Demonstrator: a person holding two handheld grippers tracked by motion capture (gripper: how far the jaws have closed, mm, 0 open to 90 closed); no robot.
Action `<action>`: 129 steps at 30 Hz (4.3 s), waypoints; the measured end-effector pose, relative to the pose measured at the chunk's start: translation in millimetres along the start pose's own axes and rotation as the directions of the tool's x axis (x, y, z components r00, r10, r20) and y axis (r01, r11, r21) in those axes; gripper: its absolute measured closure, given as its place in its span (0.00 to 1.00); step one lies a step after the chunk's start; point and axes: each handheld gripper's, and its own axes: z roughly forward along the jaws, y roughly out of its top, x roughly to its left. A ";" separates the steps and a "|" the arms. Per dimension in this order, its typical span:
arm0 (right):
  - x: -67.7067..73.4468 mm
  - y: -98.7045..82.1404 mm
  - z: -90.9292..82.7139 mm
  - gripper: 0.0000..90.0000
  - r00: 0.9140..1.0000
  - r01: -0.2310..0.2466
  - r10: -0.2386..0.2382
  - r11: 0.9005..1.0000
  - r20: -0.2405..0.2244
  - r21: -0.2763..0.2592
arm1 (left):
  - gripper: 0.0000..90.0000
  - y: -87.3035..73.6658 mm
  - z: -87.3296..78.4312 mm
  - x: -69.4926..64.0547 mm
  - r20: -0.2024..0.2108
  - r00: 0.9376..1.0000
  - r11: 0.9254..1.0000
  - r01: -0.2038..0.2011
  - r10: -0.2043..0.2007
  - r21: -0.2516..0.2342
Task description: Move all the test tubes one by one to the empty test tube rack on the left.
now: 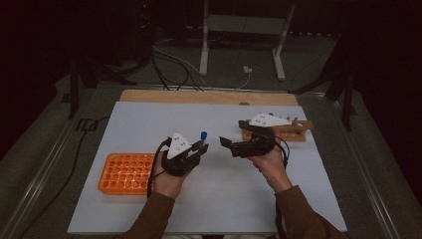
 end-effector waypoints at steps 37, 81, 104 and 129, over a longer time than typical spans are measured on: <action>-42.3 -32.0 -39.1 0.00 0.988 -0.088 0.093 0.995 0.124 -0.047 | 0.86 -63.7 -43.2 34.8 -0.060 0.998 0.999 0.033 -0.032 0.005; -43.8 -41.6 -42.0 0.00 0.989 -0.098 0.103 0.994 0.108 -0.052 | 0.77 -84.7 -30.0 26.1 -0.185 0.983 0.978 0.048 -0.010 0.203; -70.3 -49.4 -53.0 0.00 0.970 -0.116 0.121 0.993 0.210 -0.039 | 0.66 -79.3 -43.9 25.5 -0.161 0.987 0.986 0.036 -0.009 0.162; -112.0 -34.3 -50.8 0.00 0.931 -0.139 0.131 0.990 0.341 -0.002 | 0.00 -71.4 -70.5 59.5 -0.181 0.977 0.993 0.116 -0.110 0.026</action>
